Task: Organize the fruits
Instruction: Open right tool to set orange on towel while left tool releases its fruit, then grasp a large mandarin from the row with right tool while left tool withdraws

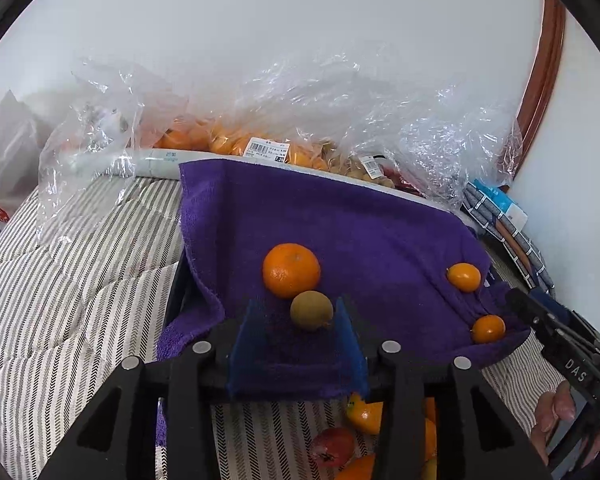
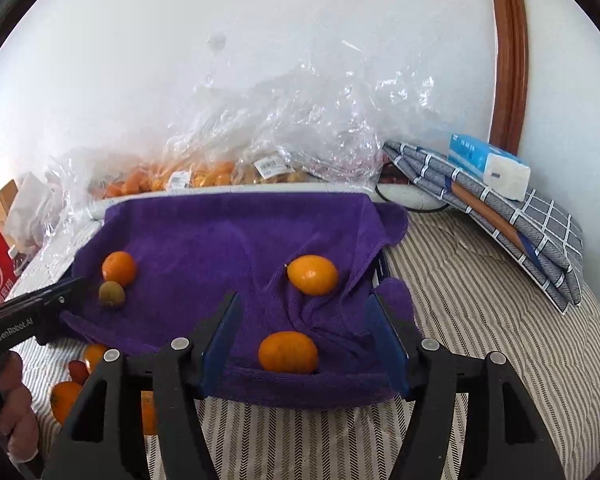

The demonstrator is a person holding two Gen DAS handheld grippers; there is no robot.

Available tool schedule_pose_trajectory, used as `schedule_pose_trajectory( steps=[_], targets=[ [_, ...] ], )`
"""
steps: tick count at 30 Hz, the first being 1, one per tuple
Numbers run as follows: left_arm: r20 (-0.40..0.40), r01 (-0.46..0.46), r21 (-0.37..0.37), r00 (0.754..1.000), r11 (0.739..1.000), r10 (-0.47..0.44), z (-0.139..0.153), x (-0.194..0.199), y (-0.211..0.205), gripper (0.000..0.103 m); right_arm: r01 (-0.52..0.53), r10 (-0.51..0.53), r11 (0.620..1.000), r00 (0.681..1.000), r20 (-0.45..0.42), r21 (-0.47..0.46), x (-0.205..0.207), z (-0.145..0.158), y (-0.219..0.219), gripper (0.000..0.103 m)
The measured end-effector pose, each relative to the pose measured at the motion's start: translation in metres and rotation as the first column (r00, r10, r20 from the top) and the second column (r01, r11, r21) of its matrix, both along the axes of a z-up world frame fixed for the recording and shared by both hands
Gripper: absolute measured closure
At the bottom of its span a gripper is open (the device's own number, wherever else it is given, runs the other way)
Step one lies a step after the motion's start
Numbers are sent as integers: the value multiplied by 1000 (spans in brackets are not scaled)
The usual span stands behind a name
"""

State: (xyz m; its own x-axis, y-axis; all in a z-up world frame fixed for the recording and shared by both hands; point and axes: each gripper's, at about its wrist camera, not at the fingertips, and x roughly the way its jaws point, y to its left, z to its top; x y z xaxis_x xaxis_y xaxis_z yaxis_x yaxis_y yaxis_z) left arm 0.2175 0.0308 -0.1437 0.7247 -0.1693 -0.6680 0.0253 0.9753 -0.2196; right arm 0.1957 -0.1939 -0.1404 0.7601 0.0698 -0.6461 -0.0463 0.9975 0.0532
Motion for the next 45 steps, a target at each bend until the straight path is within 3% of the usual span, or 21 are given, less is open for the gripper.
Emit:
schedule_pose_trajectory(
  steps=[4, 6, 13, 16, 19, 25, 31, 35, 40, 45],
  targets=[
    [21, 10, 9, 1000, 1000, -10, 3, -4, -2, 54, 30, -28, 999, 997, 78, -16, -8, 11, -1, 39],
    [32, 10, 13, 999, 1000, -11, 5, -6, -2, 49, 25, -25, 1000, 998, 57, 8, -7, 14, -3, 39],
    [88, -31, 22, 996, 999, 29, 13, -20, 6, 48, -29, 39, 984, 998, -56, 174, -30, 14, 0, 39],
    [109, -51, 24, 993, 998, 48, 18, -29, 13, 48, -81, 94, 986, 992, -80, 148, -44, 8, 18, 41],
    [107, -65, 18, 992, 998, 63, 21, -41, 21, 48, -162, 181, 976, 976, -126, 147, -53, -3, 38, 56],
    [106, -71, 9, 992, 997, 70, 24, -73, 42, 46, -249, 261, 964, 950, -172, 88, -61, -15, 69, 57],
    [75, -93, -22, 993, 995, 94, 22, -79, 57, 45, -231, 236, 972, 941, -244, 48, -48, -29, 78, 57],
    [1, -56, -45, 998, 997, 56, 13, -68, 55, 45, -228, 226, 973, 942, -249, 20, -41, -31, 83, 57],
    [-13, -32, -41, 999, 999, 31, 10, -68, 50, 45, -229, 227, 973, 932, -281, 27, -29, -38, 83, 57],
    [-65, 24, -37, 998, 999, -26, 4, -62, 43, 46, -200, 203, 979, 947, -248, 38, -36, -33, 72, 60]
  ],
)
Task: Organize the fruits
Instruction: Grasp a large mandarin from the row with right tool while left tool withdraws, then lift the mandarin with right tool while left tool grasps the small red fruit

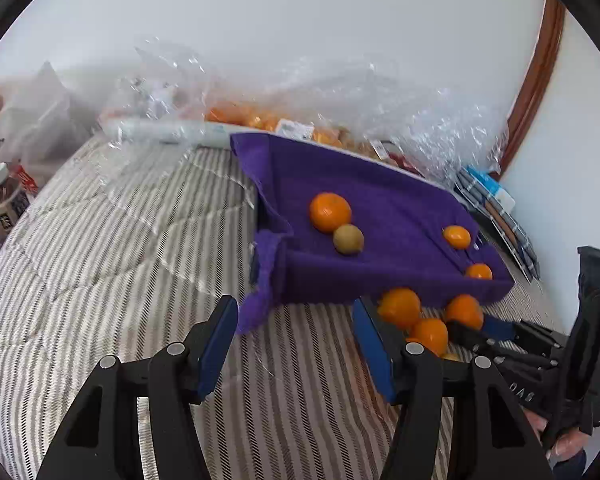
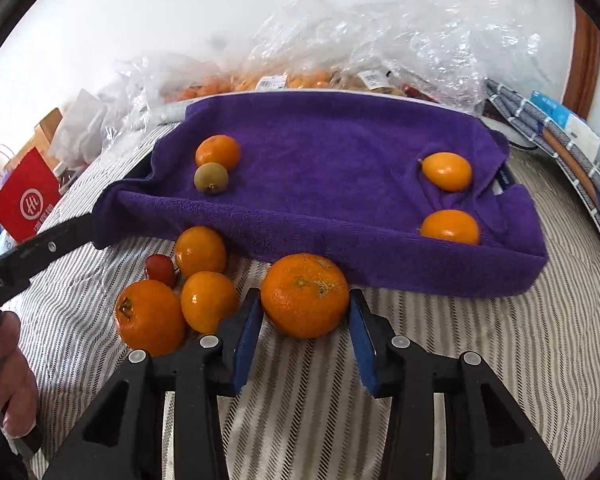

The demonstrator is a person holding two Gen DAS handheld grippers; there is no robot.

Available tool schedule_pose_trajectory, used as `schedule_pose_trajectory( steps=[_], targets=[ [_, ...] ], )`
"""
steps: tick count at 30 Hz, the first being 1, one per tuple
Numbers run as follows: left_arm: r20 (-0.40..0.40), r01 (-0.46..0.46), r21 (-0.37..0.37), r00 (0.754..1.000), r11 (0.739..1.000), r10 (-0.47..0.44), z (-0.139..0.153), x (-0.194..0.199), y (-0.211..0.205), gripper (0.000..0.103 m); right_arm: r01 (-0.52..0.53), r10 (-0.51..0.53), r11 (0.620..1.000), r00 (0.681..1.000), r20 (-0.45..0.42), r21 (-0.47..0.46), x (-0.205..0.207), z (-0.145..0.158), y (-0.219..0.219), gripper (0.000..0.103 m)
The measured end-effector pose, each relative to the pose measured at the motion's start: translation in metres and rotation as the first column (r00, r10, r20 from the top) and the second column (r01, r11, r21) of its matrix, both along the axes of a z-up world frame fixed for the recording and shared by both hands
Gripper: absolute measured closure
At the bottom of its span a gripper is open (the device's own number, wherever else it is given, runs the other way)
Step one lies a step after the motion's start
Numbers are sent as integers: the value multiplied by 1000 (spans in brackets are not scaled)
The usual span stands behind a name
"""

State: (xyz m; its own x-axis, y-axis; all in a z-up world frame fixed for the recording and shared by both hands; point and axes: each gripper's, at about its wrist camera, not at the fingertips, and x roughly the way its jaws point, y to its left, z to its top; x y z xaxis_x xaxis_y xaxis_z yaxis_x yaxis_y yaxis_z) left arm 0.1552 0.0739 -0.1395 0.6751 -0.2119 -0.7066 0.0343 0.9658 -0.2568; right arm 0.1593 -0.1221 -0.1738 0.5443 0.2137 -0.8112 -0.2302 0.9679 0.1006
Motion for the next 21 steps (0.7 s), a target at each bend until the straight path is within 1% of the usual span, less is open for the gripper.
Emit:
schedule_pose_trajectory(
  steps=[2, 4, 6, 8, 10, 13, 17, 18, 21],
  targets=[
    [-22, 28, -15, 999, 999, -29, -2, 0, -2, 46, 14, -14, 1000, 999, 32, -3, -7, 5, -10, 60],
    [-25, 52, -11, 998, 999, -52, -3, -1, -7, 46, 38, -35, 999, 997, 68, -36, -15, 9, -20, 60],
    [-21, 65, 30, 998, 997, -64, -4, -2, -13, 46, 57, -51, 996, 994, 94, -66, -22, 13, -30, 60],
    [-29, 78, 69, 997, 995, -76, -6, -2, -19, 46, 65, -57, 996, 992, 112, -68, -29, 17, -41, 60],
    [-59, 125, 76, 991, 989, -121, -11, -1, -25, 46, 68, -61, 996, 991, 117, -60, -34, 18, -50, 60],
    [-72, 168, 81, 984, 982, -162, -12, 0, -30, 47, 75, -74, 997, 992, 106, -11, -38, 20, -62, 60],
    [-115, 184, 63, 978, 981, -176, -17, 8, -31, 47, 86, -91, 993, 993, 72, 76, -31, 16, -75, 60],
    [-112, 183, 72, 978, 980, -175, -17, 8, -33, 47, 90, -96, 992, 994, 59, 93, -29, 15, -78, 60],
    [-110, 197, 86, 976, 977, -187, -17, 10, -42, 47, 92, -99, 989, 993, 59, 118, -30, 14, -79, 60]
  ],
)
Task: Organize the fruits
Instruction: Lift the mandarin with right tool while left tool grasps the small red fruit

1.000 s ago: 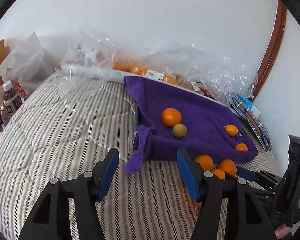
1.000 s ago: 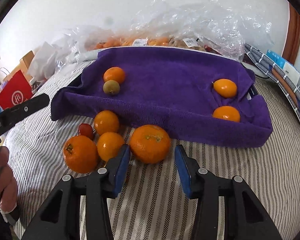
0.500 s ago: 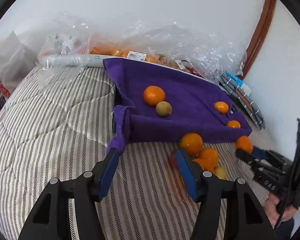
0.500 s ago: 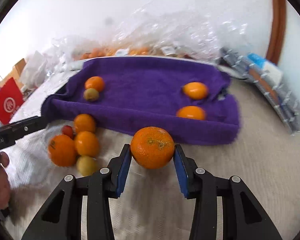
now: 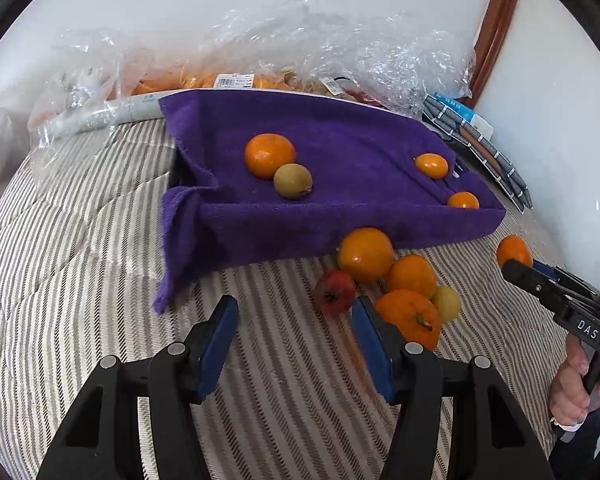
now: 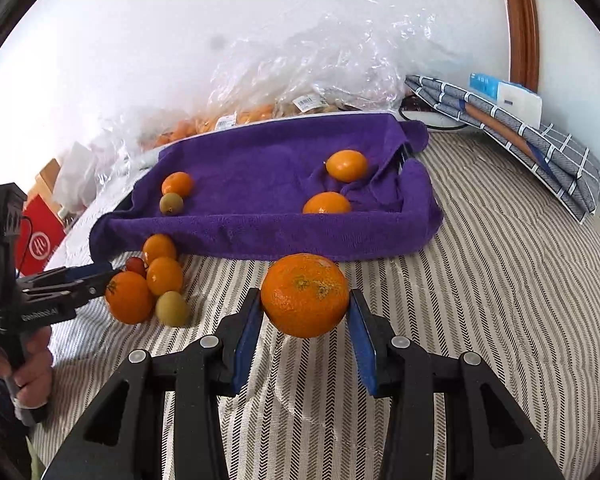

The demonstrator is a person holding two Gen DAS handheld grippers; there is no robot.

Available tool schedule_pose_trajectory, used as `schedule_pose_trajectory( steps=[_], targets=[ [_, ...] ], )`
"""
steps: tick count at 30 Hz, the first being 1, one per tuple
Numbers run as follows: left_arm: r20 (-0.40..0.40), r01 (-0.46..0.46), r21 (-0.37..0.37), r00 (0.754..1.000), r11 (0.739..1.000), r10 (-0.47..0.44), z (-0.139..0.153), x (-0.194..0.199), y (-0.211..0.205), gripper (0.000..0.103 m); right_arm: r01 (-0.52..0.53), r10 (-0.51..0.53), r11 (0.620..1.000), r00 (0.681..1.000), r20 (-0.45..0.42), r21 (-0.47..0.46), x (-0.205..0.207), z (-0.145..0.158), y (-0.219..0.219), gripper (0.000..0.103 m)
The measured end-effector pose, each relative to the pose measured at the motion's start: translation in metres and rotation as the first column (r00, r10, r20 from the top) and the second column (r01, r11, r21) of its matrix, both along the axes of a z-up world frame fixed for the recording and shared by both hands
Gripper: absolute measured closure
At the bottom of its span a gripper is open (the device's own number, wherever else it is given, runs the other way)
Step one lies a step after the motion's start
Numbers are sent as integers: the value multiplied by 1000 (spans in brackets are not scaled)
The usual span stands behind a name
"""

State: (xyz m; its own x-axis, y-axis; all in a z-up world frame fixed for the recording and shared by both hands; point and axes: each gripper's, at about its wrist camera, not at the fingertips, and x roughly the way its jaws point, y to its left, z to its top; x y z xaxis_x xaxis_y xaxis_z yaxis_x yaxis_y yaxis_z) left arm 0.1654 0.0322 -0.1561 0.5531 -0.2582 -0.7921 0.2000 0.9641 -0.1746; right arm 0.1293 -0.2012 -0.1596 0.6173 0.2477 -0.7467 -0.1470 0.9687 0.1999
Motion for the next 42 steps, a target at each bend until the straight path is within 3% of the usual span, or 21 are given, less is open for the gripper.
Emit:
schedule_pose_trajectory(
  steps=[6, 11, 13, 18, 35, 42],
  targets=[
    [0, 38, 15, 999, 999, -38, -2, 7, -20, 47, 1, -1, 1000, 1000, 1, 11, -1, 0, 0, 60],
    [-1, 29, 31, 1000, 999, -29, -3, 8, -23, 65, 6, -6, 1000, 1000, -1, 15, -1, 0, -2, 60],
    [-5, 31, 6, 1000, 1000, -31, -3, 9, -20, 80, 3, -3, 1000, 1000, -3, 12, -1, 0, -1, 60],
    [28, 1, -63, 1000, 998, 1, 1, 5, -10, 81, 8, -8, 1000, 1000, 1, 9, -2, 1, -2, 60],
    [166, -75, -95, 982, 993, 90, 20, -9, 4, 81, 20, -21, 999, 1000, 19, 42, -3, 3, -6, 60],
    [188, -111, -110, 974, 988, 130, 24, -9, 10, 81, 35, -37, 998, 999, 34, 57, -5, 4, -10, 60]
  ],
)
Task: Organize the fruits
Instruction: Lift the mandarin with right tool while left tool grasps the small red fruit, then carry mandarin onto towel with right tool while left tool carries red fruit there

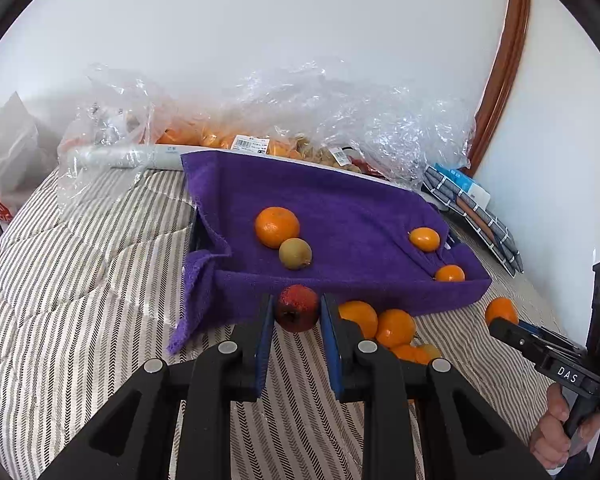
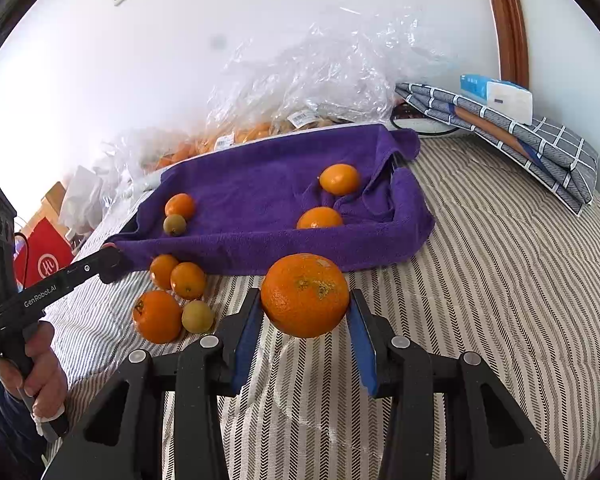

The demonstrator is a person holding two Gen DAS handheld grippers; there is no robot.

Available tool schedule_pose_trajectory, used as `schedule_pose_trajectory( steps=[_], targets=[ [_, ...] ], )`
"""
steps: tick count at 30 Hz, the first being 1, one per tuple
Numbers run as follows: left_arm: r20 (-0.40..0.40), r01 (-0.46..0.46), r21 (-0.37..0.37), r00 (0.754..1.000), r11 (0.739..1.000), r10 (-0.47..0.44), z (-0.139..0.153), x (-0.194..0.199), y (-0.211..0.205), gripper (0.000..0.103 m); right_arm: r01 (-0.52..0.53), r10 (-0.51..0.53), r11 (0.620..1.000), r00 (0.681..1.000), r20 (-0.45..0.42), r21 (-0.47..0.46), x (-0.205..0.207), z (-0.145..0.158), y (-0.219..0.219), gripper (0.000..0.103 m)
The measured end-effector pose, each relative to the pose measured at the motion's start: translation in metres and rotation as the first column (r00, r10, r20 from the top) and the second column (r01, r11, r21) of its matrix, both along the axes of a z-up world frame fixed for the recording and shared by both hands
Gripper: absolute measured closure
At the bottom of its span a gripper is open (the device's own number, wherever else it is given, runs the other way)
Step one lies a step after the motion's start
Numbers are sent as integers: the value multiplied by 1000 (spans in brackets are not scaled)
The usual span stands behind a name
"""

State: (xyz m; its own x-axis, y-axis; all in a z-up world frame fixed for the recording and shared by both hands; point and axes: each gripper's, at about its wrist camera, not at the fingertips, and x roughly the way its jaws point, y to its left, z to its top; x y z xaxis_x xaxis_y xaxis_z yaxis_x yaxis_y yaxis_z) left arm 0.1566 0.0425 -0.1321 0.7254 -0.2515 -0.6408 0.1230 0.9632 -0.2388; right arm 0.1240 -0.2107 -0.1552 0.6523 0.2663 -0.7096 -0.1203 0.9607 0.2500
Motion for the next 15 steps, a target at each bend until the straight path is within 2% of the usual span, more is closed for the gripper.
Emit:
schedule_pose_trajectory(
  steps=[15],
  targets=[
    [50, -55, 9, 997, 998, 54, 10, -6, 7, 81, 11, -11, 1000, 1000, 13, 7, -1, 7, -7, 60]
  ],
)
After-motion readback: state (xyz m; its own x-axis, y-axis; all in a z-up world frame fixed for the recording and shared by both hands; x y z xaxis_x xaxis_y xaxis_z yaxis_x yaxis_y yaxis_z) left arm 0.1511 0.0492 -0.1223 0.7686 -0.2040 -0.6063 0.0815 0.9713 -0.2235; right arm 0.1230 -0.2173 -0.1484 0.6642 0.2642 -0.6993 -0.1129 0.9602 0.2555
